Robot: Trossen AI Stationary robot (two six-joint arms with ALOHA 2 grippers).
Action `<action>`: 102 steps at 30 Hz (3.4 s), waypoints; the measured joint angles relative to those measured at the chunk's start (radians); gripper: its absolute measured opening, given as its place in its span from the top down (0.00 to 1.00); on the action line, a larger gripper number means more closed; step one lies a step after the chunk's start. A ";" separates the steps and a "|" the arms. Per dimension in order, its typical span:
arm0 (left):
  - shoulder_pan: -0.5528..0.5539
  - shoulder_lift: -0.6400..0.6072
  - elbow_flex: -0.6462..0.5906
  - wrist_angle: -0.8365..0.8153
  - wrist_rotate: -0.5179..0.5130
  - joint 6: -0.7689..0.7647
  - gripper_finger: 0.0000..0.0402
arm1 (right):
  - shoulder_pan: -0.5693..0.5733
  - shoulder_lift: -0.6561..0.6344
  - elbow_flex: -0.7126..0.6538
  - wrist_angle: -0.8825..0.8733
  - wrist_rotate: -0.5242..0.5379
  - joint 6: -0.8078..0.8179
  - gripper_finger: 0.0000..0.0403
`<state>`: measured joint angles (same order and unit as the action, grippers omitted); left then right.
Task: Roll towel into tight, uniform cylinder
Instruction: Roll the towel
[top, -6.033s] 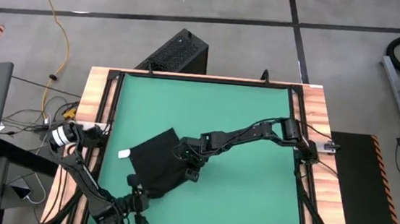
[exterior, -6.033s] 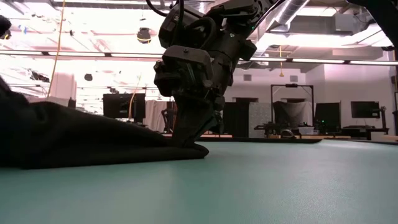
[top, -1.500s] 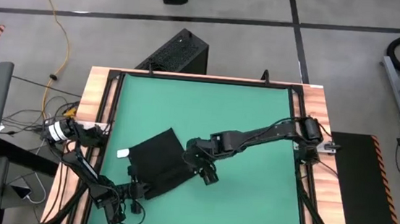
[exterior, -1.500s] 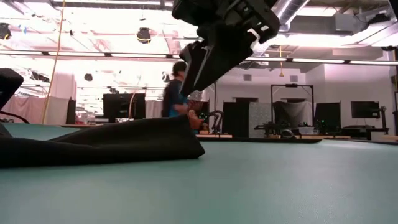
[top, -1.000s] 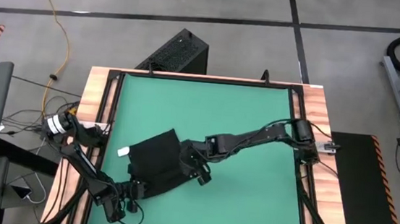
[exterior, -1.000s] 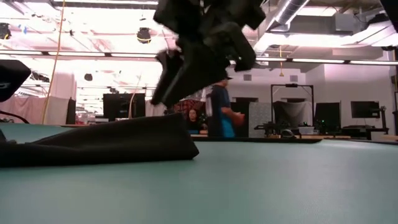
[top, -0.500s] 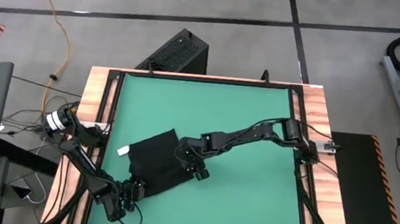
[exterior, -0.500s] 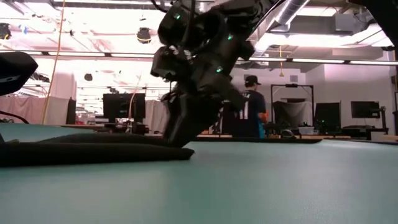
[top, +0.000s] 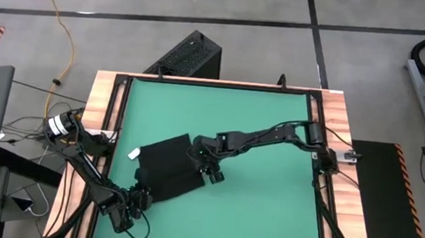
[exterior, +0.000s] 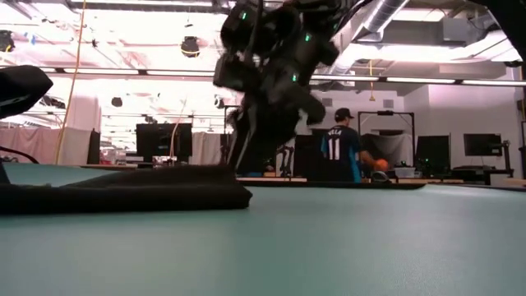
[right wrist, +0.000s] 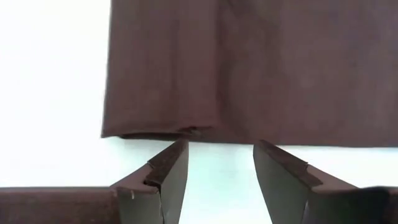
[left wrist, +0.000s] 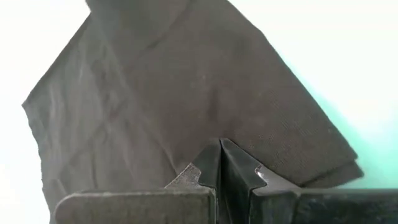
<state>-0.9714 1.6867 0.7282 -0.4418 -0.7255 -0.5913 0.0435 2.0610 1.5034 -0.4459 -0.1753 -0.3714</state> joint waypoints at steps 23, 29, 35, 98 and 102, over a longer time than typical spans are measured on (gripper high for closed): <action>0.029 -0.005 -0.044 -0.058 -0.020 0.051 1.00 | 0.075 -0.064 0.002 0.074 -0.189 -0.183 0.48; 0.029 -0.017 -0.052 -0.062 -0.020 0.051 1.00 | 0.096 -0.044 0.003 0.038 -0.040 -0.330 0.39; 0.030 -0.060 -0.055 -0.121 -0.005 0.055 1.00 | 0.108 -0.044 0.002 0.028 0.042 -0.439 0.29; 0.039 -0.126 -0.138 0.047 0.006 0.156 1.00 | 0.126 0.129 0.005 0.102 0.143 0.207 0.96; 0.039 -0.126 -0.137 0.066 0.017 0.179 1.00 | 0.107 0.088 0.000 0.060 0.030 0.354 0.98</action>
<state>-0.9321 1.5612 0.5907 -0.3761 -0.7082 -0.4119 0.1504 2.1488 1.5033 -0.3859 -0.1449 -0.0177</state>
